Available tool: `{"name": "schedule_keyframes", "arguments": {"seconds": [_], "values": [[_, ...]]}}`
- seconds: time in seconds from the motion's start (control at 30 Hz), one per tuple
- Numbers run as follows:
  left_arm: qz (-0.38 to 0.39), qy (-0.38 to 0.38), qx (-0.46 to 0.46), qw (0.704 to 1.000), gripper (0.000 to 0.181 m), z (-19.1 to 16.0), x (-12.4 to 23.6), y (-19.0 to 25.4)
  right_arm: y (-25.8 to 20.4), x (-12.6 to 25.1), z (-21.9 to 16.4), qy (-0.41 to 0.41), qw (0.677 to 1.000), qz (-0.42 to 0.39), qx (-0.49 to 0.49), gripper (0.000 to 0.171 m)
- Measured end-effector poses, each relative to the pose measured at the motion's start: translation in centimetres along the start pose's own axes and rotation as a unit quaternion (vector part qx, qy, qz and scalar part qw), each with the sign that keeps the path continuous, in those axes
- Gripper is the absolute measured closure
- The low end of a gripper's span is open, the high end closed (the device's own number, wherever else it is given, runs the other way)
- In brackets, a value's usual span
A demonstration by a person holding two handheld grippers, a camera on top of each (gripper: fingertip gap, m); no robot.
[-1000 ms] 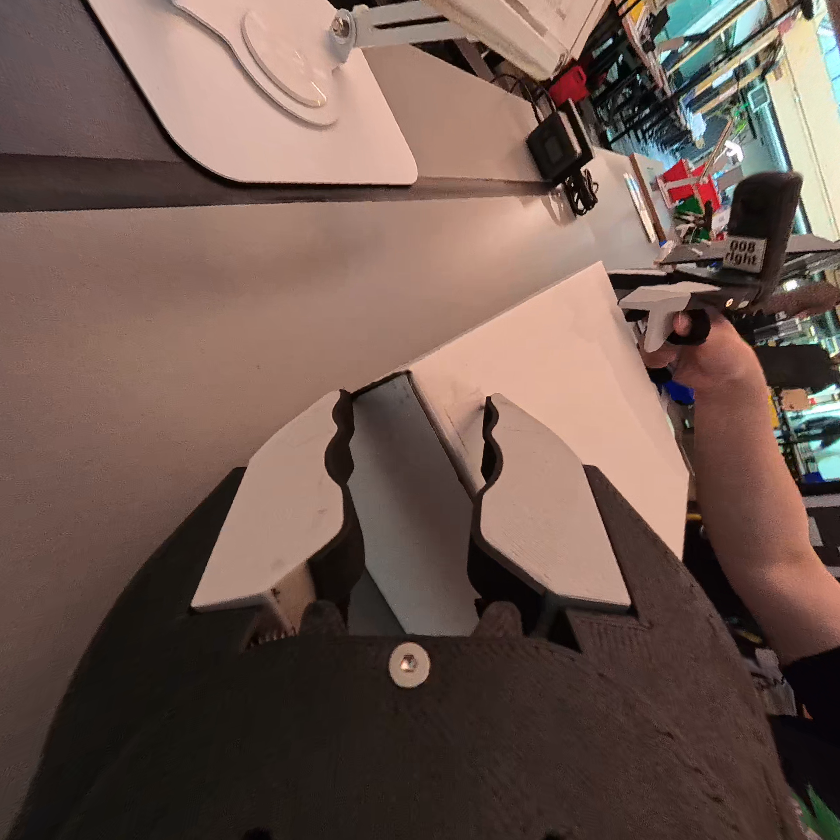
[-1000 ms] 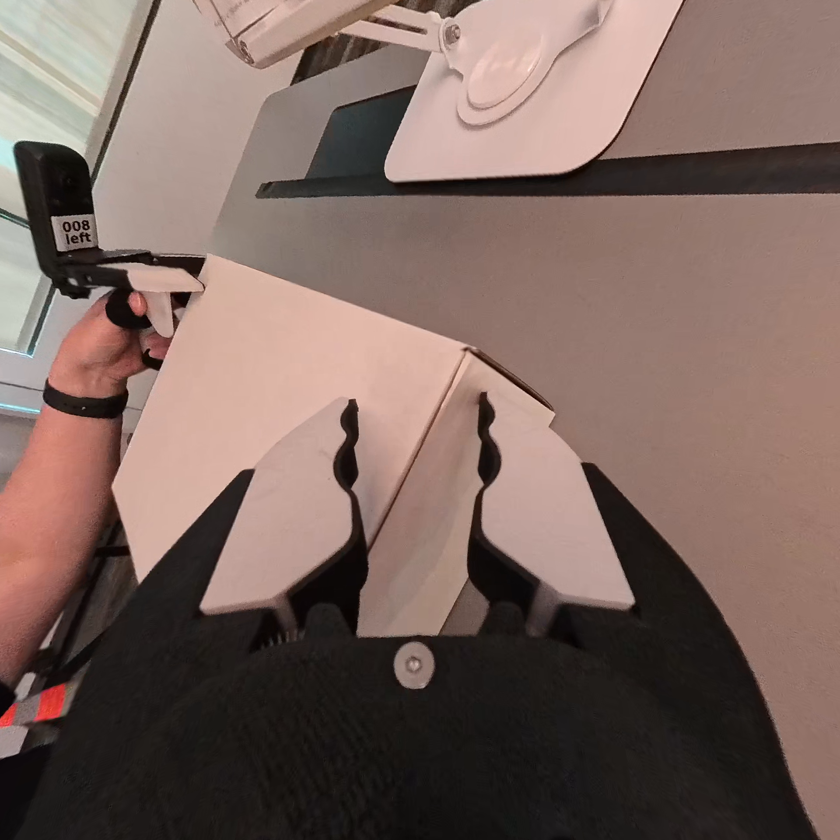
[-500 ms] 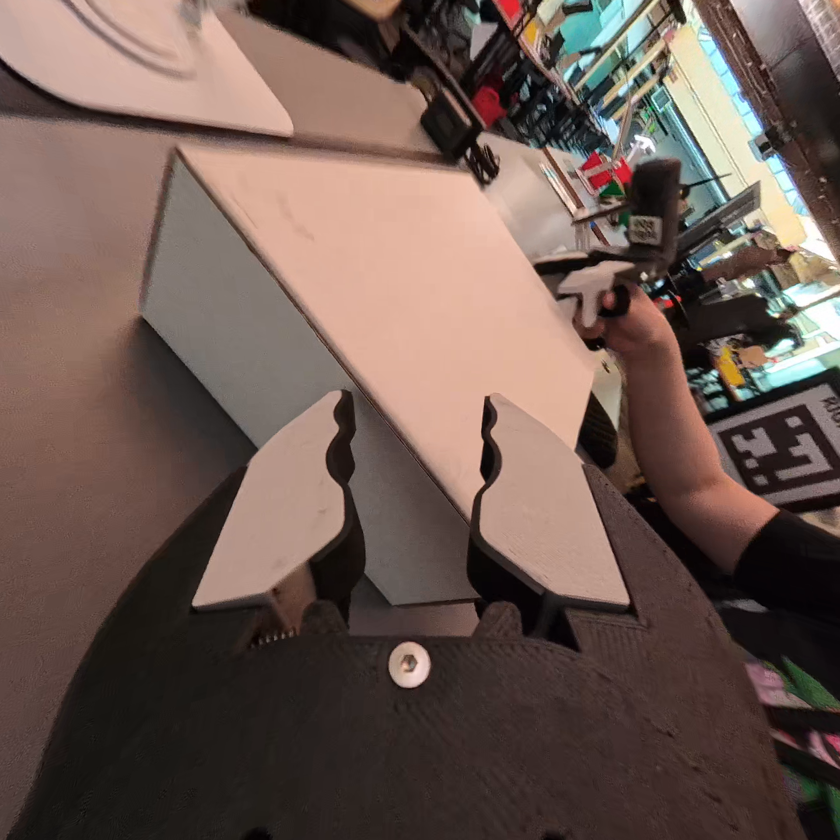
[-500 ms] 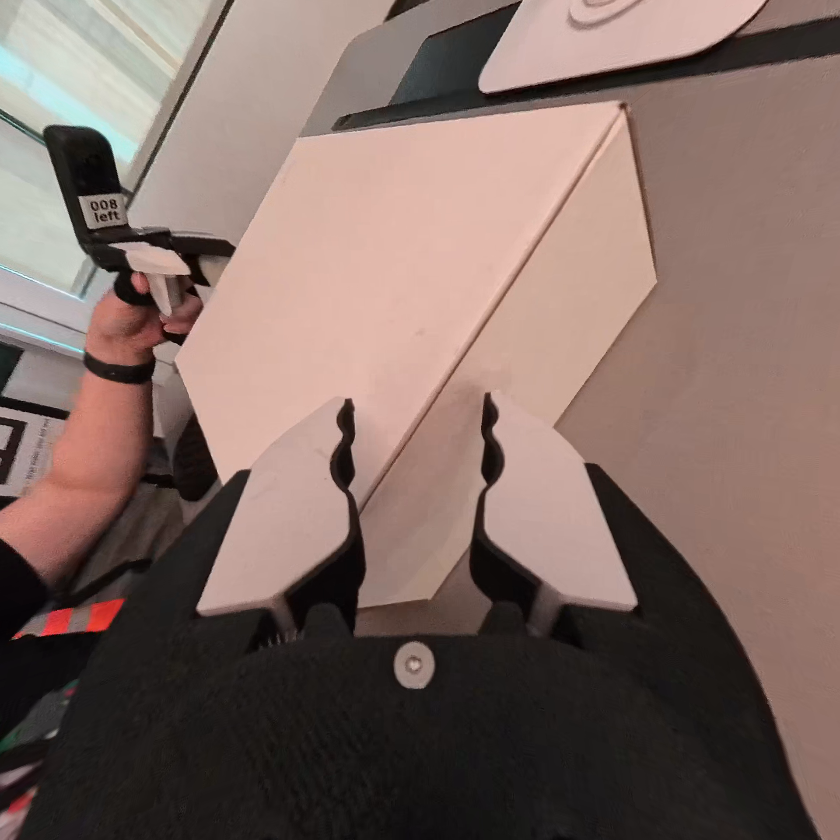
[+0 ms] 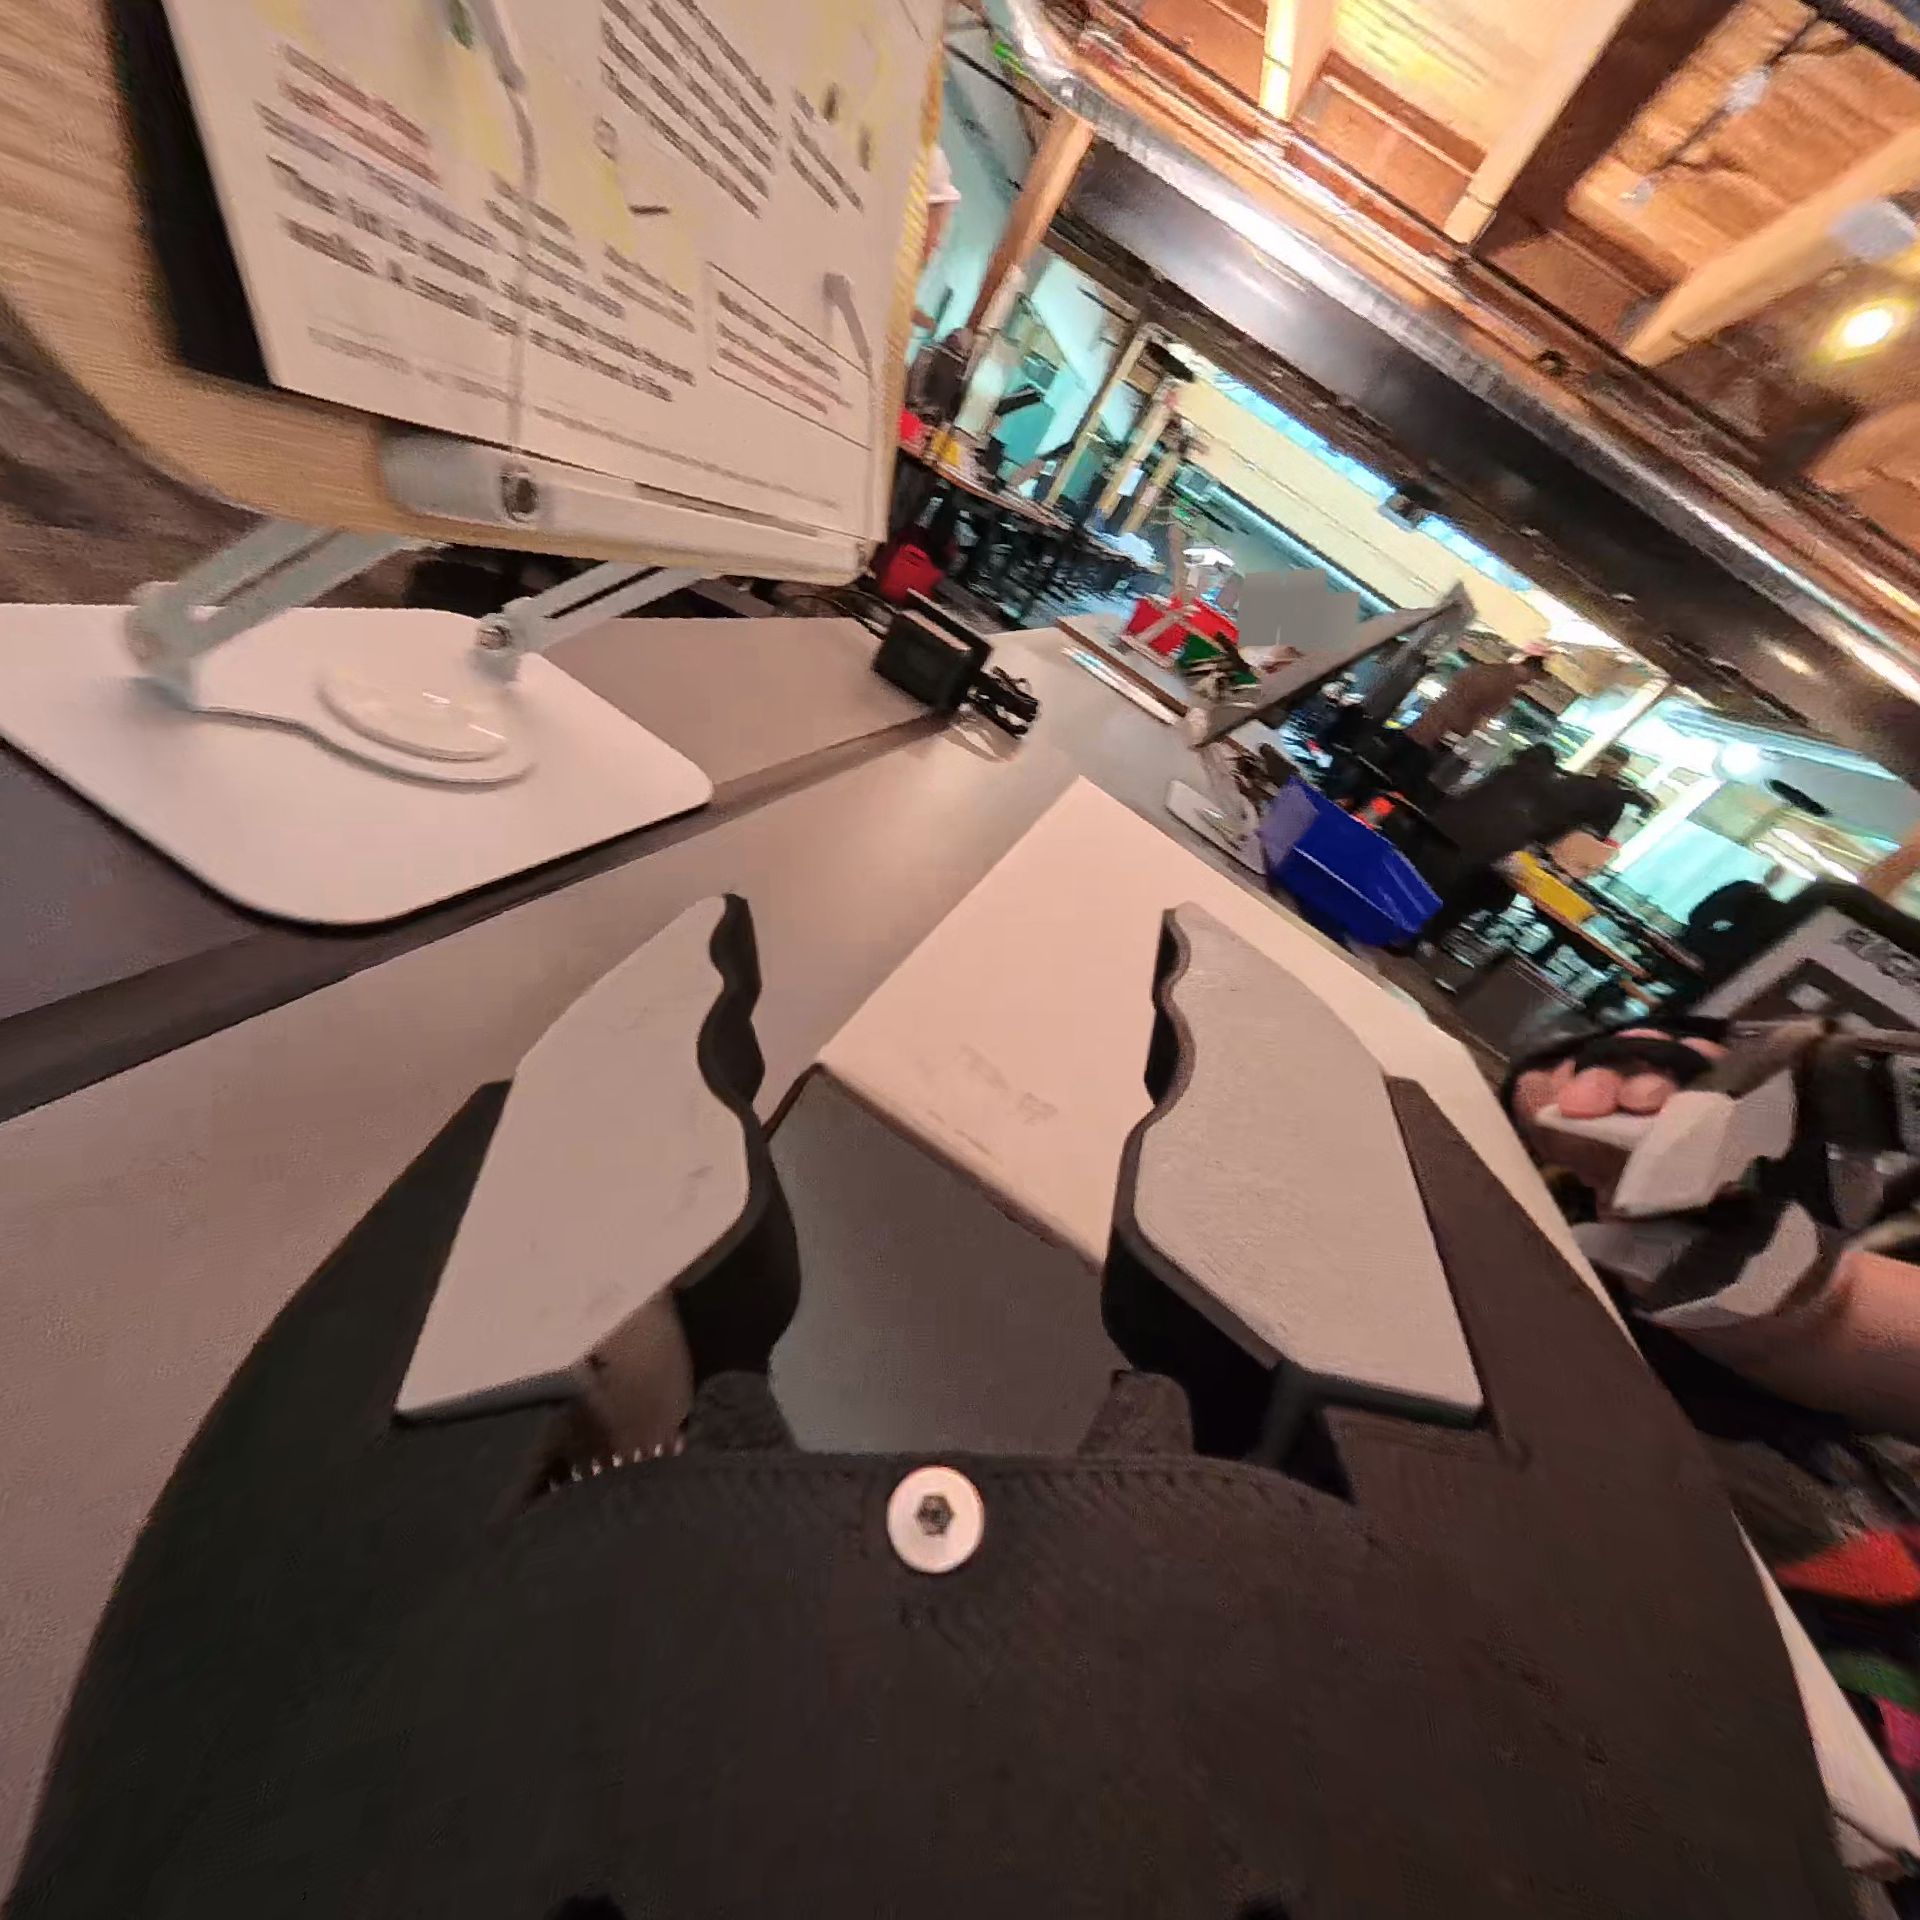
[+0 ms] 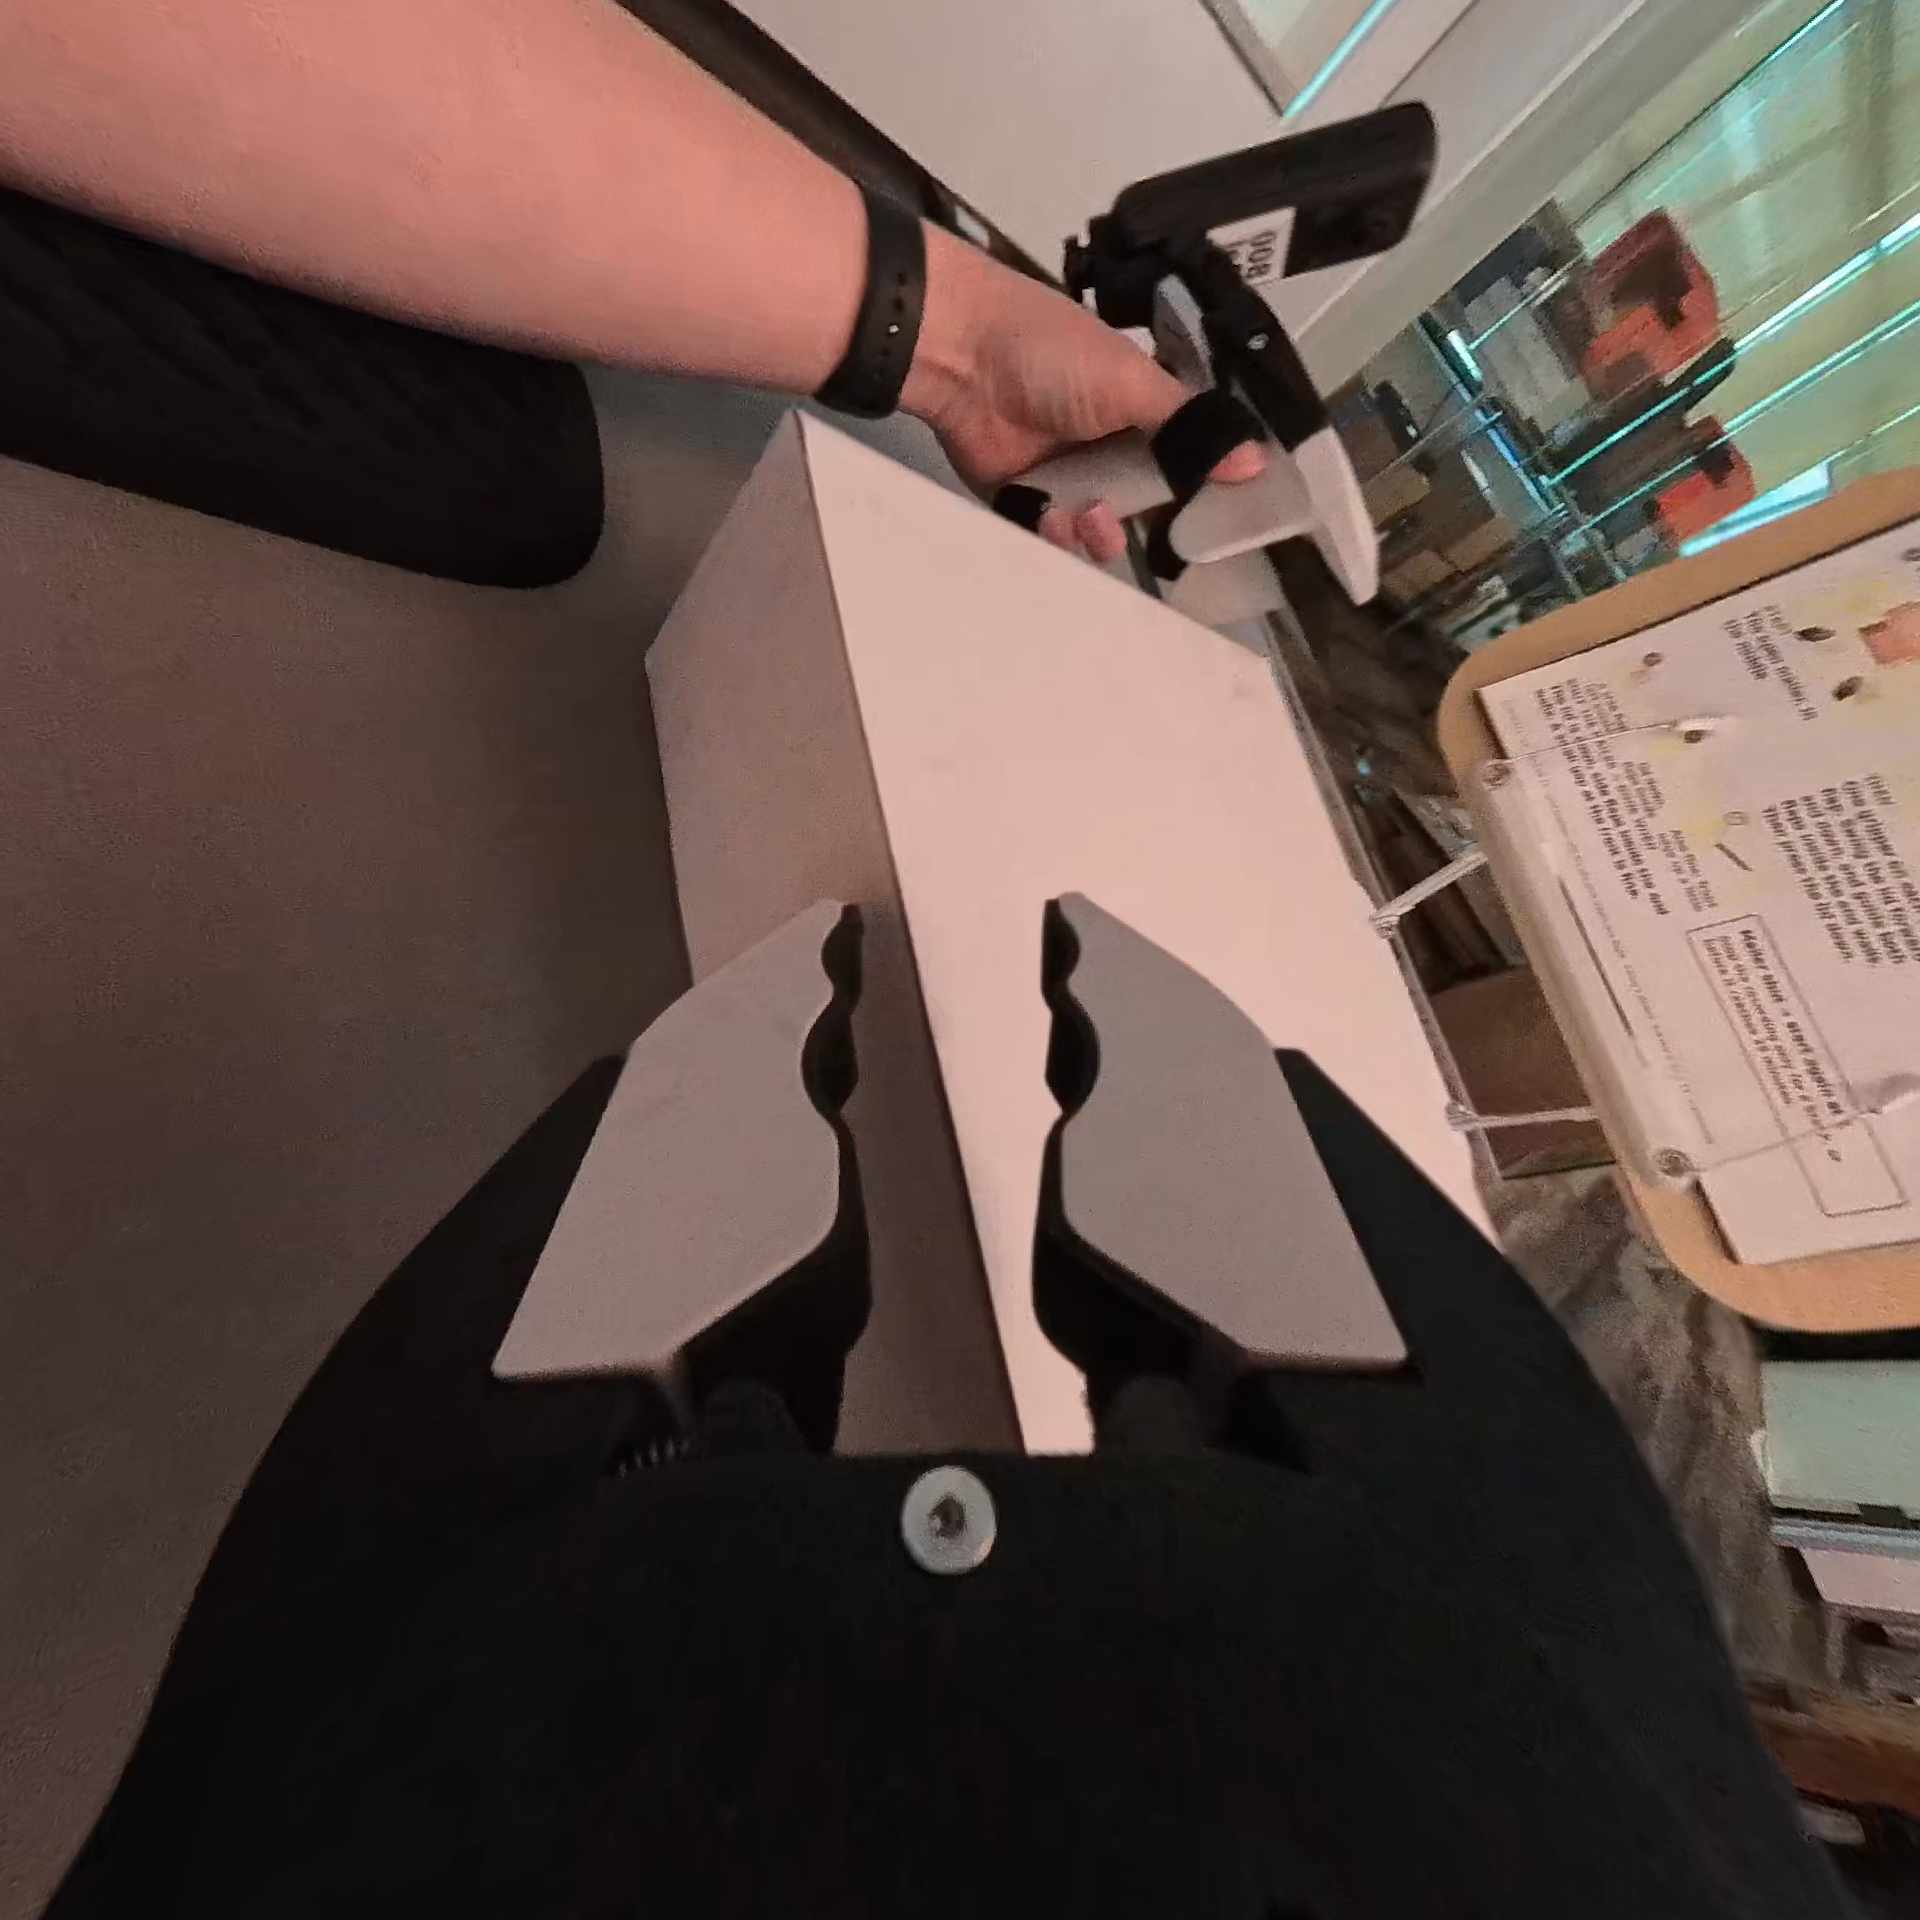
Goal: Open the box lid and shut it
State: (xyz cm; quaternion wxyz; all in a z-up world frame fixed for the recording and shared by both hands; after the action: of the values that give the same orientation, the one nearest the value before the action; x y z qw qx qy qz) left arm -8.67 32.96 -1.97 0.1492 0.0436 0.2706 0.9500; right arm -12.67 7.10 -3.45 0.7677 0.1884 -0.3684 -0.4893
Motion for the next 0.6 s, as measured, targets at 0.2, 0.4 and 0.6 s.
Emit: {"name": "schedule_keyframes", "arguments": {"seconds": [0.2, 0.4, 0.6], "values": [[-0.044, -0.04, -0.005, 0.998, 0.122, -1.1, -1.4, -0.3, -0.2, -0.7, -0.7, -0.016, 1.0, -0.001, -0.016, 0.147], [-0.053, -0.043, -0.034, 0.997, 0.153, -0.2, -0.7, -0.4, -0.3, -1.3, -1.5, -0.029, 0.998, 0.02, -0.044, 0.148], [-0.018, -0.099, -0.184, 0.978, 0.181, -0.8, 0.2, -0.2, -0.4, -0.9, -1.3, -0.031, 0.998, 0.026, -0.044, 0.159]]}}
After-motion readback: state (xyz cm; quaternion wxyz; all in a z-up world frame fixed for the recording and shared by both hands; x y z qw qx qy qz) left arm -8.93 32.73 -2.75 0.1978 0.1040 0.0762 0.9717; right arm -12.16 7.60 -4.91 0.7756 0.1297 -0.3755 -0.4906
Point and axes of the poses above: each gripper's, where its closed fingertips meet, x back along the fingers, z out of its top, y = z × x across the jaws, the point moved 1 cm from there along x, back along the fingers, and after that the axes turned 2 degrees about x, right-handed, at the moved point
